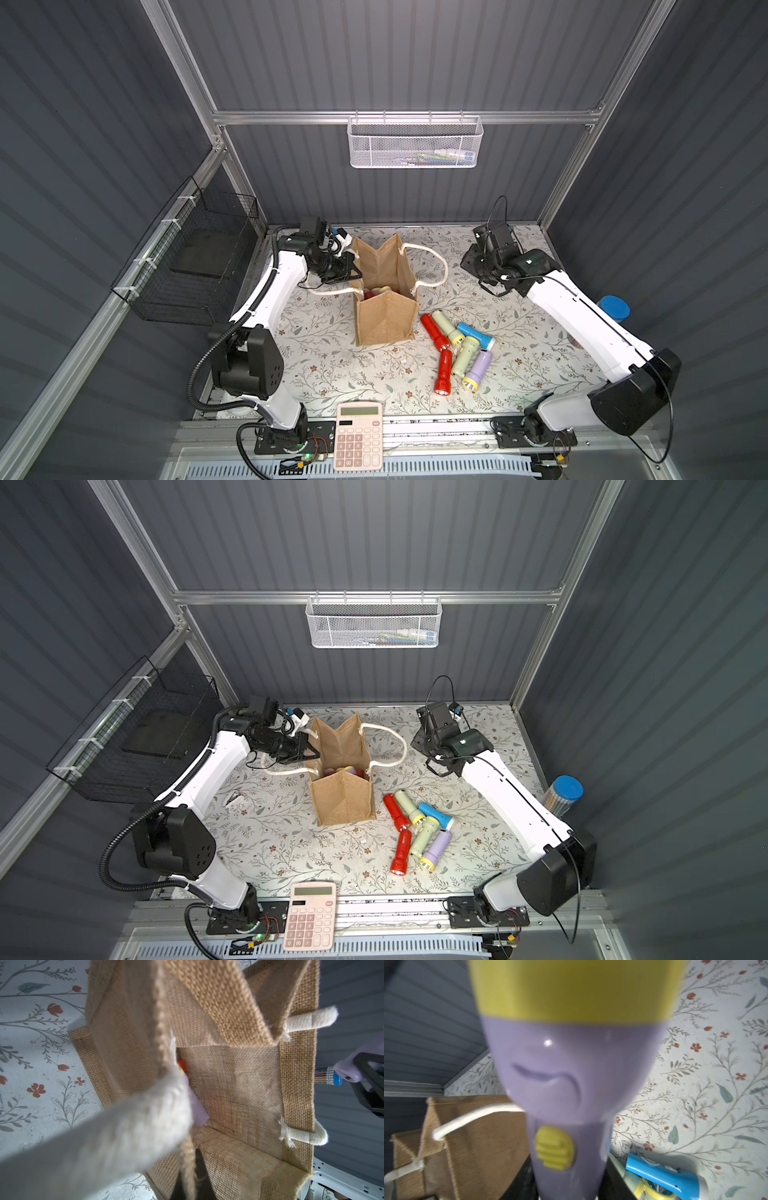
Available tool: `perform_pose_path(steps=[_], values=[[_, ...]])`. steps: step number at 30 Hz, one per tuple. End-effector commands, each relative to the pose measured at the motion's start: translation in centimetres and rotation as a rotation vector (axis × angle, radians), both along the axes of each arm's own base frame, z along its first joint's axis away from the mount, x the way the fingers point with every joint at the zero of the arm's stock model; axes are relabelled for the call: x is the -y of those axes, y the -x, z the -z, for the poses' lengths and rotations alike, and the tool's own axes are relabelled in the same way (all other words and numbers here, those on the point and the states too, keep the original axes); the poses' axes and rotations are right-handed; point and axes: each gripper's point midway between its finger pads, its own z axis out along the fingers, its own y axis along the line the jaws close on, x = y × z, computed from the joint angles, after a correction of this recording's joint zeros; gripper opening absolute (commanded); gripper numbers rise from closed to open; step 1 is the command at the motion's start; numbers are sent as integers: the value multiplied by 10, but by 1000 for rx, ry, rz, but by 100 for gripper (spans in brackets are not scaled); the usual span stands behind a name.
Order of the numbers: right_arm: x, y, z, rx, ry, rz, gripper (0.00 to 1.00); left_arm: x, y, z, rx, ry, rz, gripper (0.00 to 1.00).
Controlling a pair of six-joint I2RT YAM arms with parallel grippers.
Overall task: Put the flashlights into the tote bags
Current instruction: Place the flashlight in the canvas bag.
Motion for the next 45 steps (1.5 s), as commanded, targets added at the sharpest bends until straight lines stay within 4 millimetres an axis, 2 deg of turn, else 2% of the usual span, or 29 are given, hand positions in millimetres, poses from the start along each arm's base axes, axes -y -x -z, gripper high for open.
perform_pose_path(steps=[1,6,9,11,15,18,21,27,32,41,45], values=[[-22,-3,-31,80,-47,-87,10,3,-1,-24,72,31,15,0],[-88,-5,-68,181,-145,-298,10,4,0,-26,74,39,16,0],[-135,-3,-83,210,-220,-465,10,4,1,-26,72,41,15,0],[-160,1,-85,198,-246,-557,10,4,1,-28,79,46,16,0],[-207,12,-79,147,-268,-724,11,5,1,-30,88,56,13,0],[-235,20,-62,89,-265,-806,12,6,1,-30,81,59,12,0],[-254,30,-43,11,-267,-872,12,5,3,-31,87,60,10,0],[-271,50,2,-111,-215,-953,11,4,5,-34,96,64,9,0],[-266,59,43,-213,-184,-949,11,3,5,-33,91,55,-3,0],[-255,63,99,-352,-72,-970,12,3,5,-32,86,54,0,0],[-249,67,125,-419,-20,-993,16,2,6,-30,85,50,6,0]])
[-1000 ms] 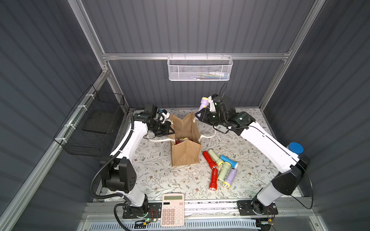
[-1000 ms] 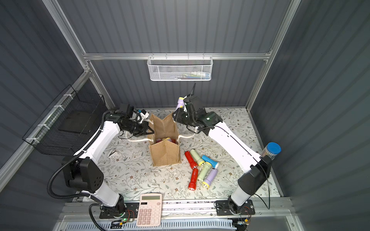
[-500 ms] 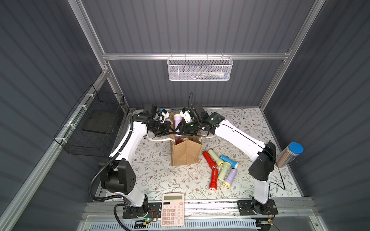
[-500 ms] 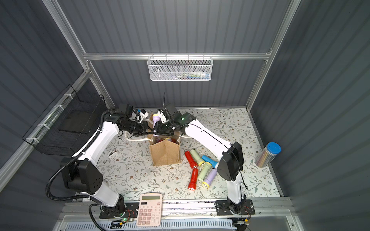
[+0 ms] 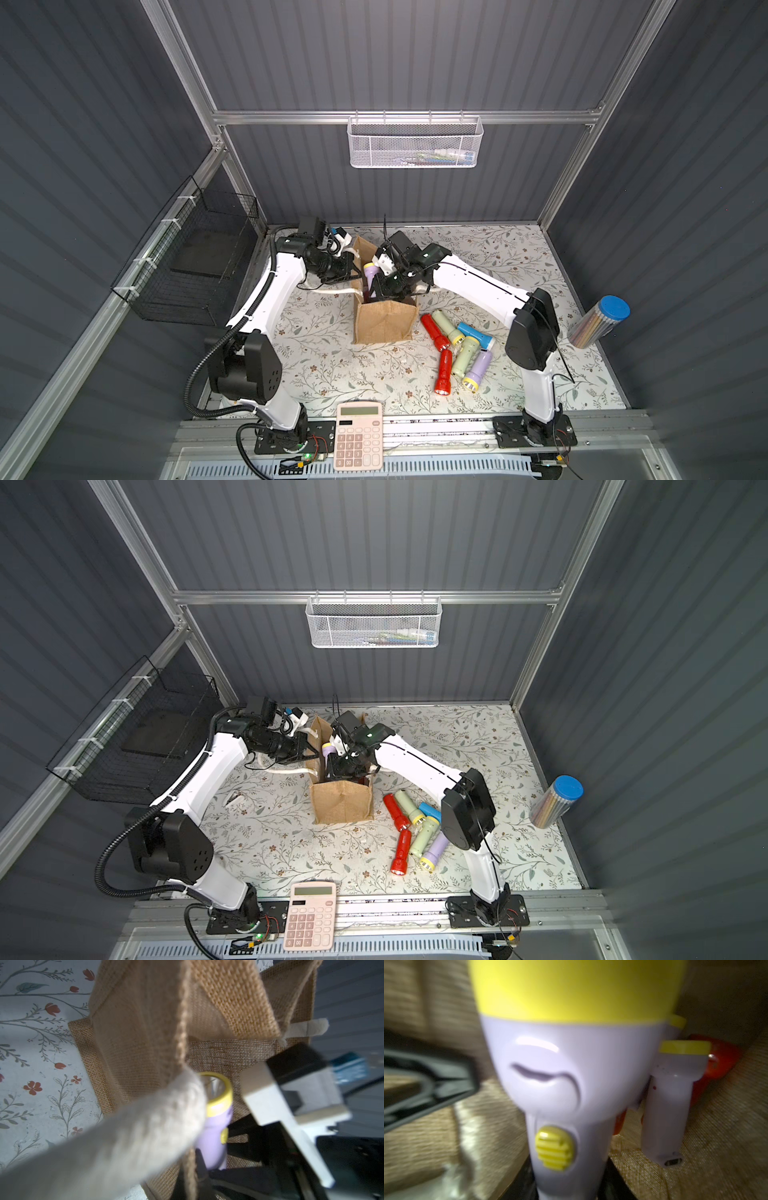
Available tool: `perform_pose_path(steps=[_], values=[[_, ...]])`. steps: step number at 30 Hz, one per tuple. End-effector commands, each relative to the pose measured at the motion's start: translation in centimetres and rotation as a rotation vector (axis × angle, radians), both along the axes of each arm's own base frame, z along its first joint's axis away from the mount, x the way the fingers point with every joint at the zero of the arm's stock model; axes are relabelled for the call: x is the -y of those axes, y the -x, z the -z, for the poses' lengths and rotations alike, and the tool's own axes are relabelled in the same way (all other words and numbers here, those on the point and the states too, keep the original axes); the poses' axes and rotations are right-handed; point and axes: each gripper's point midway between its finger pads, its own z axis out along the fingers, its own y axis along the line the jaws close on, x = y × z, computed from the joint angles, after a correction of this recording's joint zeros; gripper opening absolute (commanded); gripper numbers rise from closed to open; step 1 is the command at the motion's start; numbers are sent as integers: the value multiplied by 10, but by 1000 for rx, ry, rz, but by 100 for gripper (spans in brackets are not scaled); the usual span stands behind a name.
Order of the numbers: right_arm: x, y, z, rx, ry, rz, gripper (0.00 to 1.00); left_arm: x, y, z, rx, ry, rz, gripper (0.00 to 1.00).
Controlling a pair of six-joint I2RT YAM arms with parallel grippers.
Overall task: Put the flashlights into the tote bags
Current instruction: Place the flashlight in the canvas bag.
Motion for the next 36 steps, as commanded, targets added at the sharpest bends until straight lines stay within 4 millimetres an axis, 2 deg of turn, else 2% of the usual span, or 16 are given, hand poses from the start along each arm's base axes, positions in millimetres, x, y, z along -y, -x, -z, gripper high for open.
perform_pose_path(steps=[1,4,10,13,16,18,20,27,30,33,36], values=[[11,7,25,-41,95,-56,18,2,1,-21,73,33,17,0],[14,8,40,-76,153,-73,20,4,0,-20,67,39,19,0],[14,7,56,-123,174,-76,24,4,0,-16,56,40,21,0],[18,3,64,-136,192,-56,33,4,0,-16,56,40,21,0],[22,1,72,-142,217,-45,39,4,-1,-16,54,40,22,0],[24,-1,75,-133,225,-42,51,5,-1,-16,54,40,22,0],[23,-2,73,-121,217,-49,53,4,-1,-16,56,38,21,0],[18,-13,49,-95,140,-23,64,3,-1,-16,58,31,19,0],[14,-14,27,-72,72,-39,67,3,0,-17,60,29,19,0],[8,-12,-3,-19,-7,-82,70,3,-1,-17,60,30,17,0],[10,-14,-29,45,-37,-86,71,3,-1,-16,57,31,17,0]])
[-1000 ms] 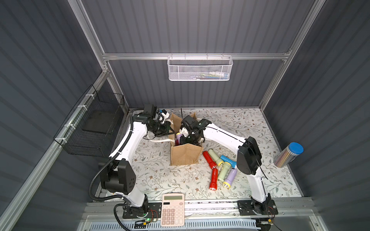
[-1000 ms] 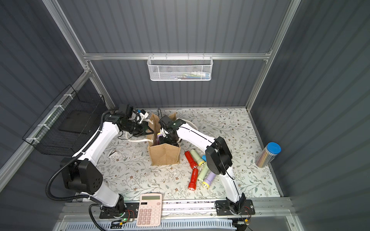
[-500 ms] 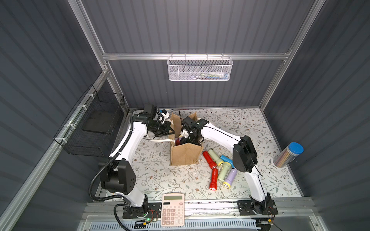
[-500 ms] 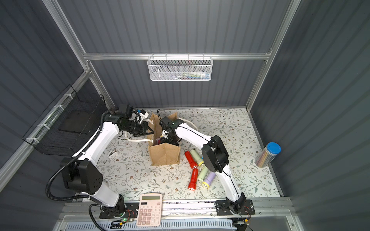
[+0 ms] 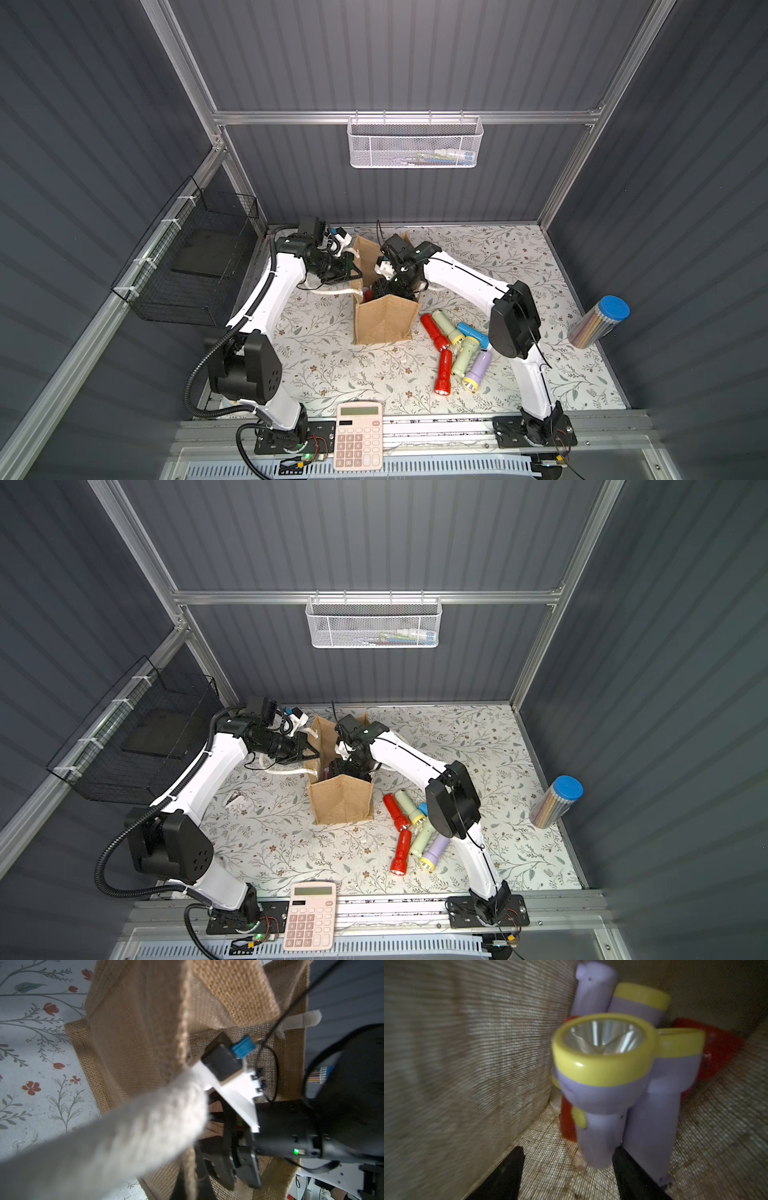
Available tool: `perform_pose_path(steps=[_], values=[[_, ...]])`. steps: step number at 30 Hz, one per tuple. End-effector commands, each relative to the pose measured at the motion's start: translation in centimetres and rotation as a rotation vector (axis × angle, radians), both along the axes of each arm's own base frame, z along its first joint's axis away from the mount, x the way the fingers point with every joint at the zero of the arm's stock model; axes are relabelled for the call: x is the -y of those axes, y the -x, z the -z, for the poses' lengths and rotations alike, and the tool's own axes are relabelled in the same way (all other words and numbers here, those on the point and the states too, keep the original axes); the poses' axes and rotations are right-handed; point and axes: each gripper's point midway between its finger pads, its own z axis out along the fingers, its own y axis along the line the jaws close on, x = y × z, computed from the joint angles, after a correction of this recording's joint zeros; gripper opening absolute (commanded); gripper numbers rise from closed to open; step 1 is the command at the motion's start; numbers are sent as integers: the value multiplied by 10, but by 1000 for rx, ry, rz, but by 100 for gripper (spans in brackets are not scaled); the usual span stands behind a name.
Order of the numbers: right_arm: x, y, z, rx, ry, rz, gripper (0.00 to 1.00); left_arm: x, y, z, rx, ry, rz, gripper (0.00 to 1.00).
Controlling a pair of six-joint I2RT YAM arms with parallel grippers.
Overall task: Put the flashlights into the tote bags
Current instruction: Place the flashlight in the canvas bag, then pick up the flashlight from the center of the board.
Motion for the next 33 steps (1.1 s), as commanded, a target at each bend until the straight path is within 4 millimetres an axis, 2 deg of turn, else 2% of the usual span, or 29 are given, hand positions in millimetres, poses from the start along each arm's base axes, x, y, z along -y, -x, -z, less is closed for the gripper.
perform_pose_path(steps=[1,8,11,19,24,31,33], values=[[-2,-3,-61,122,-107,-26,72,2,-2,-15,57,27,15,0],[10,-6,-110,243,-162,-10,73,2,-1,-17,63,23,12,0],[22,-7,-129,311,-175,17,73,2,-2,-17,64,22,11,0],[63,-11,-151,420,-221,214,73,2,-2,-17,64,26,11,0],[110,-10,-153,425,-212,383,72,2,-1,-19,70,27,13,0],[182,3,-144,401,-197,668,71,2,-1,-20,74,28,12,0],[204,8,-135,385,-179,763,71,2,-1,-21,75,29,12,0]])
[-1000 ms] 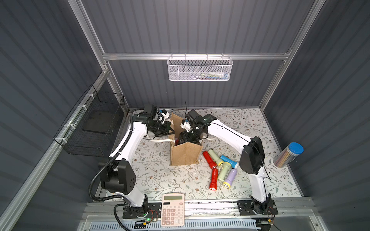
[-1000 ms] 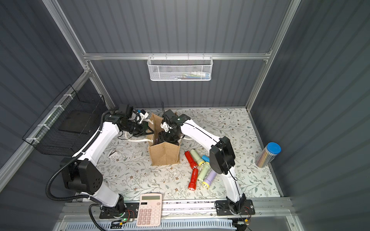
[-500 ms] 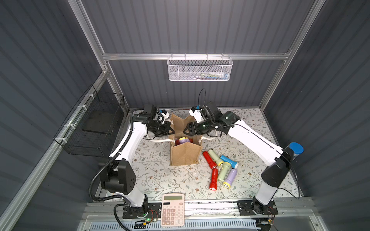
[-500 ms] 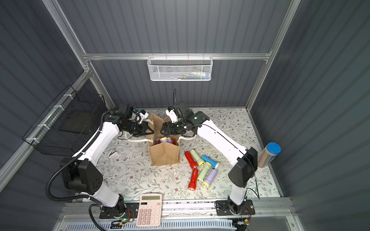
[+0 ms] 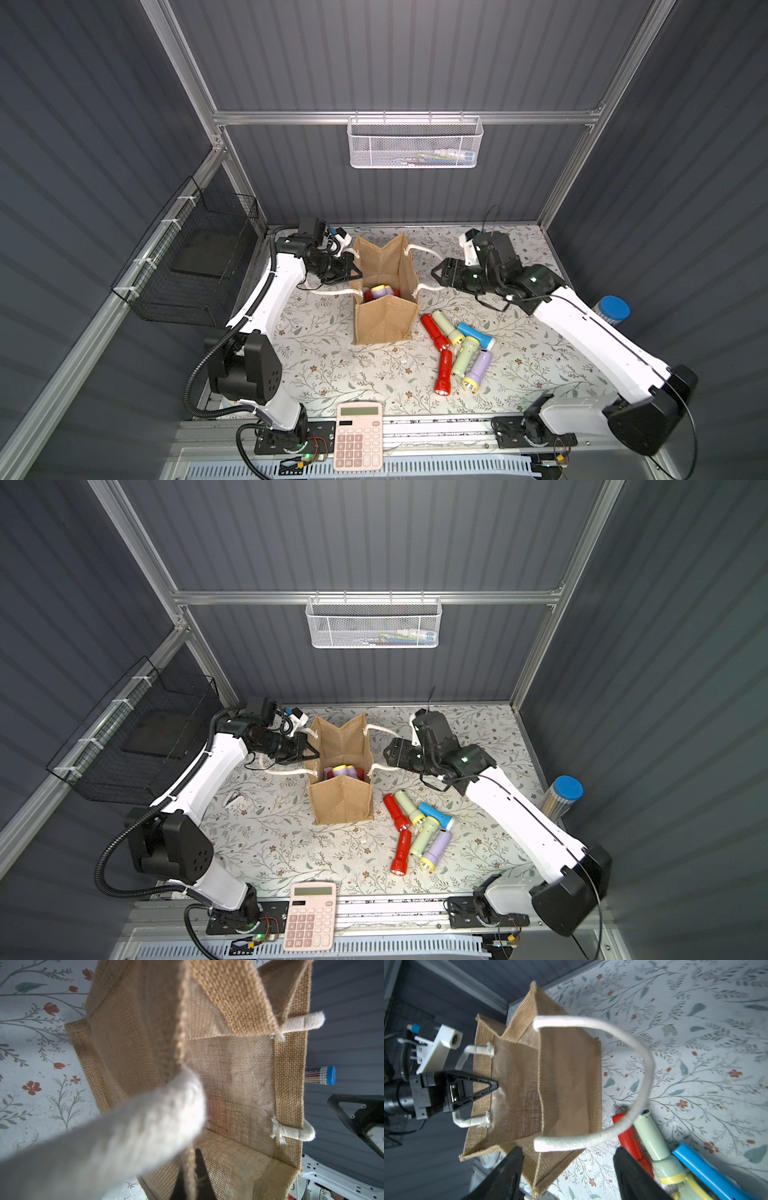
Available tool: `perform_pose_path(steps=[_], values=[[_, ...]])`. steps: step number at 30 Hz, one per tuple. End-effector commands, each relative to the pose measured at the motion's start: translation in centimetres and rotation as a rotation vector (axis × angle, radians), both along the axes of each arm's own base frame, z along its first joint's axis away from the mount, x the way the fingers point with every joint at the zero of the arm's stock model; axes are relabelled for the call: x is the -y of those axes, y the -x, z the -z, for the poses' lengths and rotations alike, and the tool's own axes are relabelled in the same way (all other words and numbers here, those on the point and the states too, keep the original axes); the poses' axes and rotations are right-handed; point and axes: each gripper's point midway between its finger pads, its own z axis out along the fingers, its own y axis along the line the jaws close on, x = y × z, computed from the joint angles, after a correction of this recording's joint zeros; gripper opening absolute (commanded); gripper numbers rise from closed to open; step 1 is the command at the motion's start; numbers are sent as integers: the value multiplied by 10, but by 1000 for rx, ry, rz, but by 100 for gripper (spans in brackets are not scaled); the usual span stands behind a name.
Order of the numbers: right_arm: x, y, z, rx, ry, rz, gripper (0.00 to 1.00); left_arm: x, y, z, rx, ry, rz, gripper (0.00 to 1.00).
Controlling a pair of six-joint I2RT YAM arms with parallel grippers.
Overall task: Put the flashlights into the tote bags
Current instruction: Pick up the flashlight from the center of the board.
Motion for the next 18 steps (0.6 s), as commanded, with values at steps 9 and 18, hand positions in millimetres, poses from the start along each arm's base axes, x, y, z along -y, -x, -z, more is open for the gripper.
perform_pose_path(steps=[9,18], values=[[82,20,49,-165,-153,427,69,3,-1,-20,70,31,12,0],[79,24,115,-399,-262,536,65,1,0,-20,74,21,7,0]])
